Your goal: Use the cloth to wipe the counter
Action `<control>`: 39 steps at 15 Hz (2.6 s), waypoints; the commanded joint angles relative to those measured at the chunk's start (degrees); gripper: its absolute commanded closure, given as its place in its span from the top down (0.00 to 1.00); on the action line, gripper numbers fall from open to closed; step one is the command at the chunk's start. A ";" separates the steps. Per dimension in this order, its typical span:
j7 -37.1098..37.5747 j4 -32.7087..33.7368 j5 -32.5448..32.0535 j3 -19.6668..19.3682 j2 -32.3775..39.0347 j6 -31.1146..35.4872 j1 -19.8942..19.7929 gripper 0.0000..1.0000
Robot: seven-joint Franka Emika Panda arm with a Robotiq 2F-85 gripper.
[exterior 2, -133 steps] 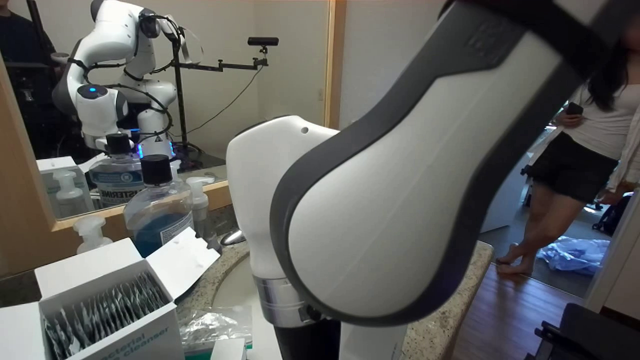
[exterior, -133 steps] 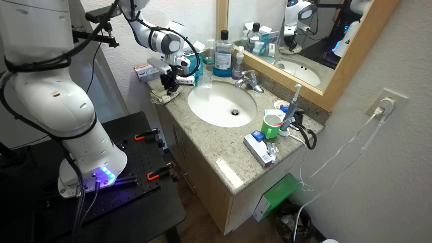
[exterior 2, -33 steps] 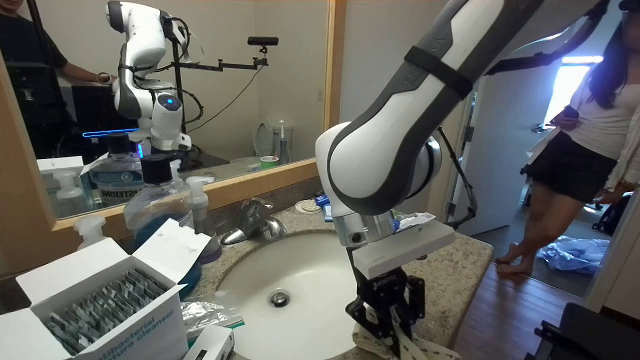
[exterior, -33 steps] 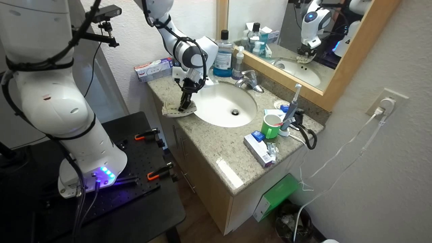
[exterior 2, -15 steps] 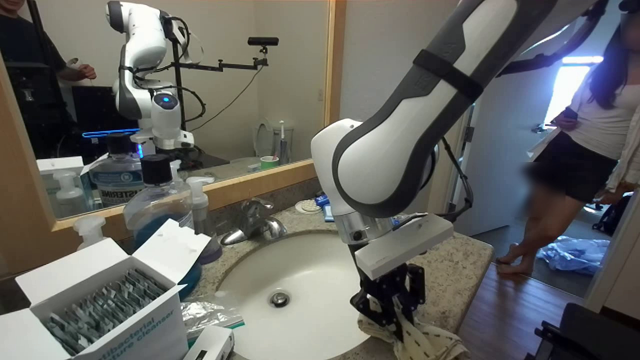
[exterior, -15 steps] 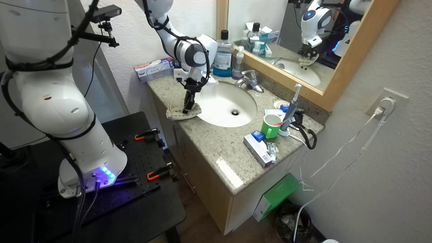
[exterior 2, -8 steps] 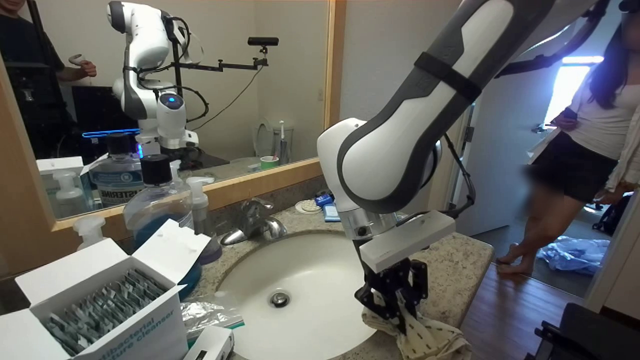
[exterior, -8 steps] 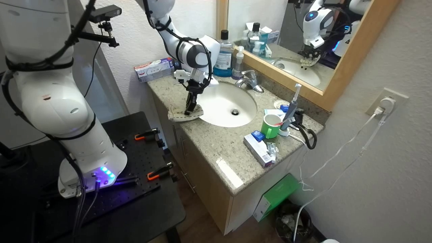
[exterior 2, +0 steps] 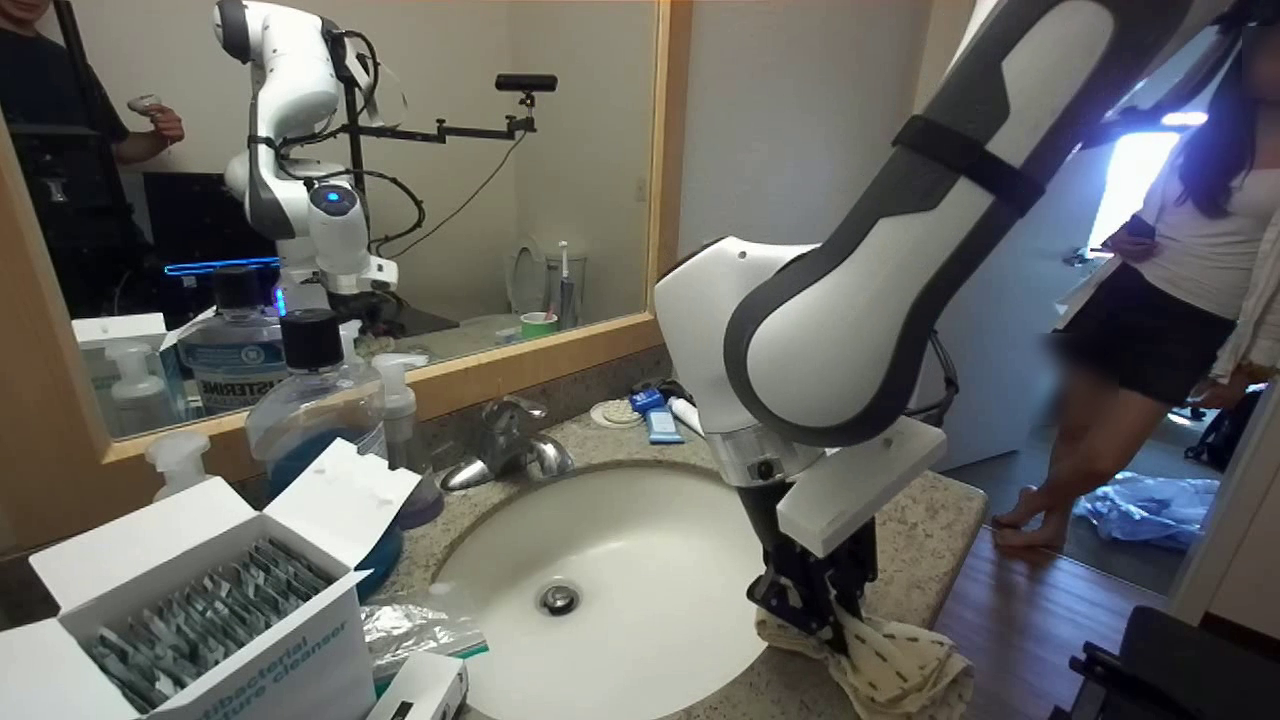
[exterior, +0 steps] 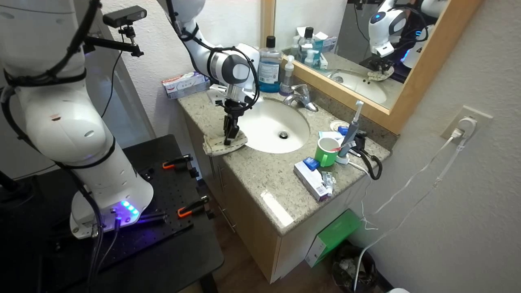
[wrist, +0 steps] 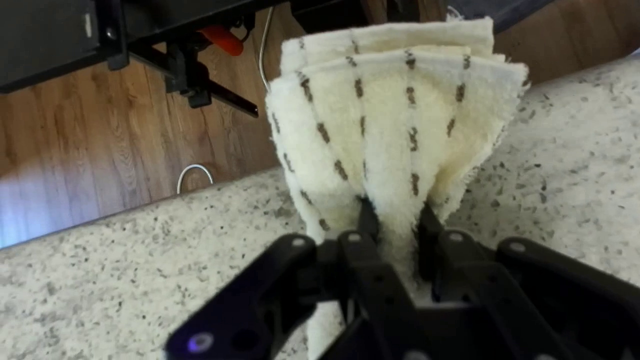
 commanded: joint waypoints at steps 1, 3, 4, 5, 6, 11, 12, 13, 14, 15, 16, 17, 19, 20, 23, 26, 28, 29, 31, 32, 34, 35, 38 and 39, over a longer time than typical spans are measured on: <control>-0.63 -5.29 -3.74 -0.30 -3.57 3.33 -0.22 0.51; -0.78 -6.68 -4.77 -0.03 -4.92 4.49 -0.45 0.66; -0.84 -7.36 -5.13 0.08 -5.69 5.02 -0.55 0.75; -0.90 -8.10 -5.54 0.19 -6.39 5.57 -0.60 0.81; -1.20 -8.90 -5.41 0.42 -7.32 6.15 -0.70 0.90; -3.29 -12.67 -5.76 1.35 -11.70 9.20 -0.82 1.00; -4.34 -13.20 -5.14 1.69 -12.53 9.64 -0.98 1.00; -5.25 -13.68 -4.84 2.02 -13.45 9.68 -1.05 1.00; -6.60 -13.96 -4.16 2.44 -14.30 9.35 -1.17 1.00; -8.35 -14.26 -3.06 2.94 -15.27 8.78 -1.31 1.00; -10.66 -14.54 -1.90 3.40 -16.15 8.47 -1.42 1.00; -13.18 -14.84 -0.05 3.79 -17.17 8.12 -1.55 1.00; -17.25 -15.16 3.26 4.34 -18.72 7.12 -1.66 1.00; -18.97 -15.31 4.64 4.58 -19.50 6.55 -1.72 1.00; -21.98 -16.08 6.99 5.09 -21.93 5.49 -1.75 1.00; -22.58 -17.20 7.34 5.62 -24.30 5.57 -1.56 1.00; -22.17 -18.12 7.34 6.04 -26.04 5.86 -1.45 1.00; -22.23 -18.64 7.34 6.20 -26.97 6.09 -1.40 1.00; -22.12 -19.51 7.22 6.61 -28.79 6.10 -1.28 1.00; -21.88 -19.86 7.23 6.86 -29.61 5.87 -1.20 1.00; -21.70 -20.47 7.16 7.39 -31.15 5.56 -1.05 1.00; -21.48 -20.68 7.09 7.62 -31.78 5.33 -1.01 1.00; -21.24 -19.39 6.33 7.99 -29.64 6.27 -1.58 1.00; -21.23 -19.54 6.38 8.15 -30.16 6.04 -1.55 1.00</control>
